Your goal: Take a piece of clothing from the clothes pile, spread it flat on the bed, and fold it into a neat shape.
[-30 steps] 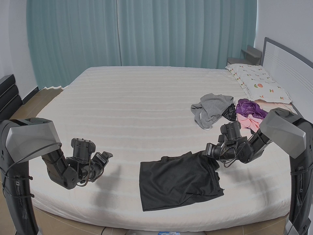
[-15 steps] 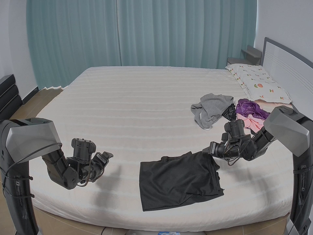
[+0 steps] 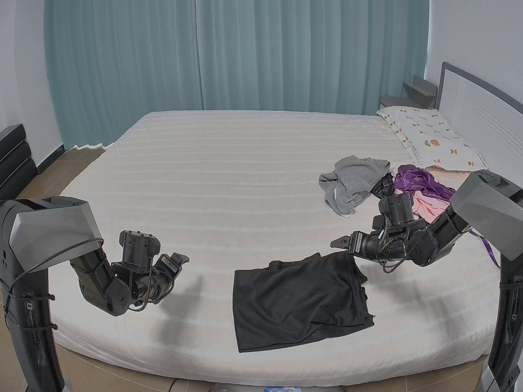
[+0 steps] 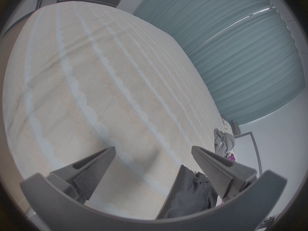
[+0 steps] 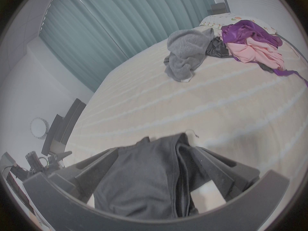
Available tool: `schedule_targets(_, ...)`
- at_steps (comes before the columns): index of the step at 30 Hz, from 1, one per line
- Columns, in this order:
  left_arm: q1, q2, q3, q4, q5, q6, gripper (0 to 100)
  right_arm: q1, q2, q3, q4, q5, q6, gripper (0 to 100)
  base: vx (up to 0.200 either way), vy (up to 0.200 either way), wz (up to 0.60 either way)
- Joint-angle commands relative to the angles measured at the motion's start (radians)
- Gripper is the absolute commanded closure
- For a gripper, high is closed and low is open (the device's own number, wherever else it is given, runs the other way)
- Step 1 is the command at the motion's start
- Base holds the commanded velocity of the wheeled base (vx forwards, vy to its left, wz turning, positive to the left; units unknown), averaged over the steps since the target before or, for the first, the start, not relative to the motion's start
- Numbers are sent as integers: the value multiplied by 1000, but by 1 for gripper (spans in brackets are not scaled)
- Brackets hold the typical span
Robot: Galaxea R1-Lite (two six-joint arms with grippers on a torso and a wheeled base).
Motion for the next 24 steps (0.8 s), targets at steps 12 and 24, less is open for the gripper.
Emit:
schedule_targets(12,0,0,-2,0,0,0,0,1,-88,493,-344,94,-72,0,-183,0,0)
schedule_targets(24,-4,6,1,0,0,26,0,7,7,505,-443,102,-147,0,-17,0,0)
